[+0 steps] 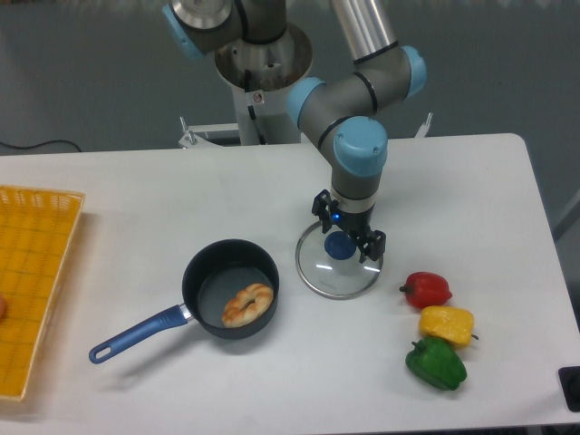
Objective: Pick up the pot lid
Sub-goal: 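Close the gripper on the blue knob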
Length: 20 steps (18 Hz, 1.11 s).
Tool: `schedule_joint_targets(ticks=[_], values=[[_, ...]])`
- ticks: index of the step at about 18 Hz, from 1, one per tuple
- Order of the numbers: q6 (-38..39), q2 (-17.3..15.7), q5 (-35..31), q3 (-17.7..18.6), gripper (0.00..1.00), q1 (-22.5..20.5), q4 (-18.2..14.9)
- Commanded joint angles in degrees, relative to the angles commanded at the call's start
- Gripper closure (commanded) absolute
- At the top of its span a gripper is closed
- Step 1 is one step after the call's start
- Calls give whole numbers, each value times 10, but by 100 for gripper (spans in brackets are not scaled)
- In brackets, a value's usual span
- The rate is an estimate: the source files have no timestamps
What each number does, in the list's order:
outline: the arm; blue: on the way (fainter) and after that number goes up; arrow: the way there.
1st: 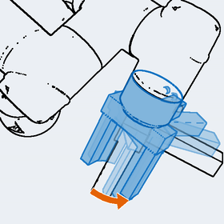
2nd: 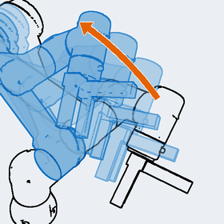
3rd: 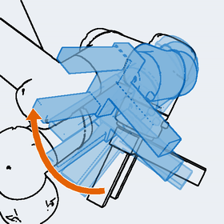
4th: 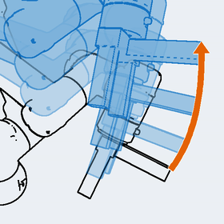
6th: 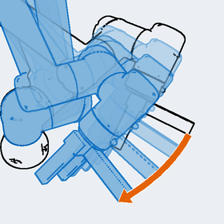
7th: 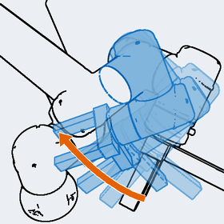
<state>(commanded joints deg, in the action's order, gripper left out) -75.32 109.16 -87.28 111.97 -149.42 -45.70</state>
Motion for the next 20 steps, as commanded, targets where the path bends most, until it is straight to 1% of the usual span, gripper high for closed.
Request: schedule_joint_targets(ticks=[7, 9, 12, 13, 15, 17, 18, 20], values=[[0, 5, -1, -3, 0, 2, 0], [0, 5, -1, -3, 2, 2, 0], [-1, 5, -1, -3, 8, 2, 0], [-2, 5, -1, -3, 13, 2, 0], [-3, 5, -1, -3, 15, 2, 0], [-3, 4, -1, -3, 20, 2, -1], [-3, 5, -1, -3, 26, 2, -1], [-4, 4, -1, -3, 30, 2, -1]])
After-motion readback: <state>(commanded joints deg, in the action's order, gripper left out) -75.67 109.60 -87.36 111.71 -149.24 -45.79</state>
